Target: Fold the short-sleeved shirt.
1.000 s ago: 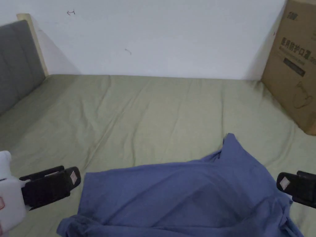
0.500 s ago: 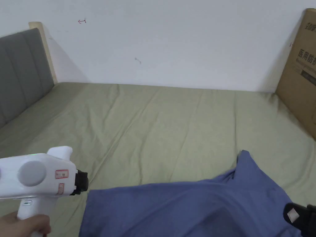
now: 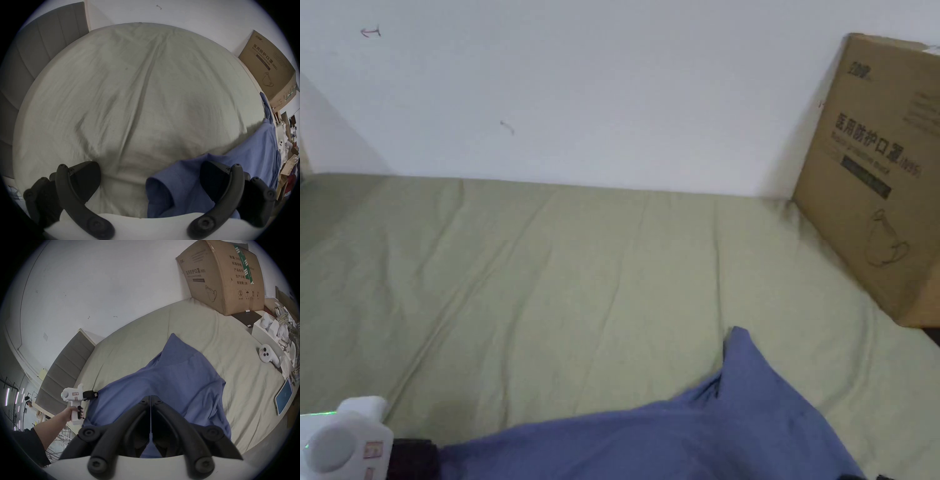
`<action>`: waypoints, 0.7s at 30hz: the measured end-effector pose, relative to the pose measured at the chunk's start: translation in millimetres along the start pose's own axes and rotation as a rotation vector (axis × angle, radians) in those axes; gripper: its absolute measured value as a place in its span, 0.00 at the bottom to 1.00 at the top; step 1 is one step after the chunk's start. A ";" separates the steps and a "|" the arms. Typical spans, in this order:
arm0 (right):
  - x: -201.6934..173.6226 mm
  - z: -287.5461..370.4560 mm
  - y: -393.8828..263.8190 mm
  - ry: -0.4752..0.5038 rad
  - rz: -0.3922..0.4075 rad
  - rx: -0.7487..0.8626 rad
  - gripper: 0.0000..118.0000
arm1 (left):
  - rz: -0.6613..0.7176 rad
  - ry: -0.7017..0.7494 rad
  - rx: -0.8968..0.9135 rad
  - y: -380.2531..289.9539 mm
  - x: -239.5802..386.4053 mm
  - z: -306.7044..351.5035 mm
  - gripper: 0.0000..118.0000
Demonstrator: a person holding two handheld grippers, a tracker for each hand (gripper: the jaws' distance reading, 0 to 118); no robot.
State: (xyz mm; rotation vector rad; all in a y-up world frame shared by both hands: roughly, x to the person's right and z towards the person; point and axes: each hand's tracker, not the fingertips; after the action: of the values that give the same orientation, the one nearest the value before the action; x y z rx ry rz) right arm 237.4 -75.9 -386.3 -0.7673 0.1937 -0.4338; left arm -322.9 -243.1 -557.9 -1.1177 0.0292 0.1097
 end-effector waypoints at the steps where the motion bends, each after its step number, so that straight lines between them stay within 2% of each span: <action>1: 4.0 -5.6 7.9 0.003 -0.001 0.004 0.01 | -0.009 0.009 -0.024 3.5 1.4 5.7 0.98; 3: 15.5 -23.5 27.2 0.009 0.017 0.005 0.01 | -0.030 0.046 -0.009 9.0 9.1 21.9 0.79; 4: 20.0 -35.0 38.8 -0.010 0.039 -0.001 0.01 | -0.048 0.054 0.017 9.1 11.4 30.0 0.64; 6: 29.8 -61.9 64.0 -0.038 0.059 -0.010 0.01 | -0.068 0.061 0.052 6.1 24.6 58.3 0.06; 7: 40.2 -80.2 78.8 -0.041 0.060 -0.022 0.01 | -0.078 0.026 0.051 6.1 26.4 65.4 0.02; 8: 45.8 -97.2 92.8 -0.047 0.056 -0.035 0.01 | -0.069 -0.075 0.030 5.6 28.2 70.2 0.02; 10: 55.9 -136.5 121.7 -0.064 0.042 -0.075 0.01 | -0.075 -0.038 0.055 12.7 26.0 71.8 0.02; 13: 71.3 -203.0 162.2 -0.132 0.038 -0.192 0.01 | -0.086 -0.059 0.107 16.7 25.5 85.7 0.02; 14: 75.7 -222.1 172.5 -0.125 0.043 -0.237 0.10 | -0.087 -0.059 0.115 15.7 25.3 87.9 0.02; 15: 77.0 -237.1 178.2 -0.144 0.049 -0.231 0.37 | -0.084 -0.060 0.121 16.6 24.1 90.5 0.02; 16: 78.4 -255.8 183.5 -0.201 0.081 -0.286 0.75 | -0.081 -0.069 0.125 18.0 22.1 92.2 0.02; 17: 80.5 -272.3 185.4 -0.236 0.094 -0.329 1.00 | -0.078 -0.074 0.128 19.1 20.5 93.0 0.02; 18: 82.2 -283.4 187.5 -0.255 0.094 -0.309 1.00 | -0.076 -0.075 0.128 15.4 23.9 94.2 0.02; 21: 83.6 -318.8 181.9 -0.289 0.106 -0.454 1.00 | -0.064 -0.085 0.133 14.1 21.6 91.9 0.02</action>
State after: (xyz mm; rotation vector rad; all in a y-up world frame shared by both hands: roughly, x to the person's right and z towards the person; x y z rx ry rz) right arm 264.9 -197.6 -741.4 -1.2484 0.0599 -0.1730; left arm -305.8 -152.8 -532.0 -0.9798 -0.0742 0.0972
